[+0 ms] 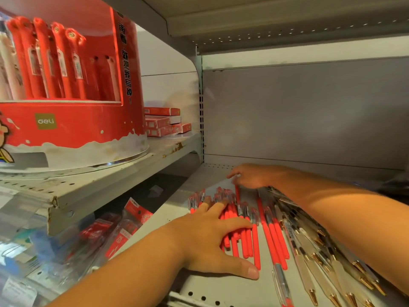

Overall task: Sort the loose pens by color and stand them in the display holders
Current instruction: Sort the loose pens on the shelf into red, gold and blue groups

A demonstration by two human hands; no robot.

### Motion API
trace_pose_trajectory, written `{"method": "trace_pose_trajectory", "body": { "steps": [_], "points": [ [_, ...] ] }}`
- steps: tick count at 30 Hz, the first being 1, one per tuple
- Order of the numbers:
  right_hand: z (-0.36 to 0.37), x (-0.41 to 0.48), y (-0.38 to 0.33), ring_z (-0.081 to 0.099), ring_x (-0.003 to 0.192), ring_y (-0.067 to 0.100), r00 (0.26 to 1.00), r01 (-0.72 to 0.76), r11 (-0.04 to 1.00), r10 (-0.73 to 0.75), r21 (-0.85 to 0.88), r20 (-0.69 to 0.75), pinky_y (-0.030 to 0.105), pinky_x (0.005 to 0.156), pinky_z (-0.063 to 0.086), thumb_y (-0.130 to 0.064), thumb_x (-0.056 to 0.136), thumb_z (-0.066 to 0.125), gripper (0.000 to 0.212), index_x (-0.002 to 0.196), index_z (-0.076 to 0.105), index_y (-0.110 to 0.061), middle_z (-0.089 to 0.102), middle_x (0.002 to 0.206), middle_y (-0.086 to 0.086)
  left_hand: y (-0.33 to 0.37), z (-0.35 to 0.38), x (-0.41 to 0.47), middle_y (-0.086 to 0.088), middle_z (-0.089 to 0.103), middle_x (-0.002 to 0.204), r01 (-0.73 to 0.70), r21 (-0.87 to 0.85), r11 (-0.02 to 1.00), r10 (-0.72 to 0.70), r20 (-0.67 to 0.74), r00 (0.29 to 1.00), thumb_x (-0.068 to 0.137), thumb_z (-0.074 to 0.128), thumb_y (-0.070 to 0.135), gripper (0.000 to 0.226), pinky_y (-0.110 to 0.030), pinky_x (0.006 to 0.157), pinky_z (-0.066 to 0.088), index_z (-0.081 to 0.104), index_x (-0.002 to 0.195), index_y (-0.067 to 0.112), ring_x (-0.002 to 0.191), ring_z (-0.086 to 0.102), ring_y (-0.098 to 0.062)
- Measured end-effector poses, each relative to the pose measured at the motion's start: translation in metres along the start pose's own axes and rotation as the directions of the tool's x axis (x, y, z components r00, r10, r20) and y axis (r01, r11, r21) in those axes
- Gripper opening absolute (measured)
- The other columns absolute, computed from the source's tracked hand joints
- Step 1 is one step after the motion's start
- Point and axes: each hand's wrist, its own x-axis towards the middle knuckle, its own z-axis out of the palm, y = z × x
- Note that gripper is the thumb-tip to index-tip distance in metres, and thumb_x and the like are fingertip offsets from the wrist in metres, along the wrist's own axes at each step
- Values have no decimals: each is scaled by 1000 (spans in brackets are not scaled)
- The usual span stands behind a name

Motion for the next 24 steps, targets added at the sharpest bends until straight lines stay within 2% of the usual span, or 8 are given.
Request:
{"method": "trace_pose_trajectory", "body": {
  "steps": [3, 5, 9, 11, 14, 16, 22, 24],
  "points": [
    [8, 4, 1, 55, 120, 23, 999, 26, 1000, -26, -3, 44, 36, 101, 40, -27, 103, 44, 35, 128, 62, -12, 60, 134, 7, 1, 1, 2, 17, 12, 157, 4, 11, 1000, -3, -15, 1000, 72, 51, 86, 79, -58, 115, 20, 8, 136, 70, 146, 14, -29],
    [11, 3, 3, 60, 109, 18, 999, 31, 999, -31, 24, 13, 33, 95, 45, -30, 101, 48, 32, 123, 67, -16, 65, 126, 2, 1, 1, 2, 16, 16, 155, 0, 0, 1000, 0, -32, 999, 71, 53, 85, 79, -57, 114, 23, 12, 137, 68, 144, 18, -27],
    [5, -4, 8, 64, 98, 16, 999, 16, 997, -12, 71, -45, 39, 94, 51, -32, 99, 54, 28, 110, 72, -13, 70, 112, 3, 1, 1, 1, 17, 15, 155, 0, 13, 1000, 1, -26, 1000, 72, 52, 85, 80, -57, 116, 26, 11, 138, 66, 144, 19, -25],
    [4, -7, 9, 64, 102, 17, 999, 13, 996, -10, 85, -31, 37, 96, 51, -26, 100, 52, 27, 110, 72, -13, 70, 115, 4, 2, 0, 1, 17, 13, 157, 5, 25, 1000, -5, -19, 1000, 73, 50, 85, 80, -58, 116, 24, 10, 139, 66, 145, 16, -26],
    [9, -7, 12, 50, 127, 20, 1000, 4, 1000, -5, 7, 25, 36, 106, 43, -5, 99, 44, 36, 128, 62, -17, 53, 141, 3, 3, 0, 1, 18, 10, 158, 9, 30, 1000, -9, -3, 1000, 74, 49, 84, 79, -60, 116, 22, 8, 140, 65, 147, 14, -28],
    [12, -8, 16, 46, 130, 21, 999, 16, 999, -14, -44, 47, 37, 106, 43, -2, 98, 42, 43, 132, 58, -24, 46, 146, 1, 3, 0, 0, 18, 10, 158, 13, 43, 999, -13, 0, 1000, 76, 47, 84, 79, -59, 117, 22, 8, 141, 64, 147, 13, -27],
    [8, -10, 32, 51, 108, 18, 987, 147, 956, -160, -252, -32, 39, 94, 49, -25, 94, 56, 8, 98, 58, -32, 51, 120, -5, 2, 1, 1, 16, 1, 162, 26, 78, 997, -26, -1, 1000, 77, 42, 85, 80, -60, 118, 17, 2, 143, 64, 150, 7, -28],
    [7, -11, 38, 51, 105, 19, 980, 167, 918, -195, -359, -44, 35, 91, 48, -33, 94, 55, 4, 98, 55, -32, 51, 115, -5, 1, 2, 2, 17, -2, 162, 42, 81, 996, -42, -3, 999, 76, 40, 87, 80, -60, 118, 17, 2, 143, 64, 150, 3, -29]
  ]
}}
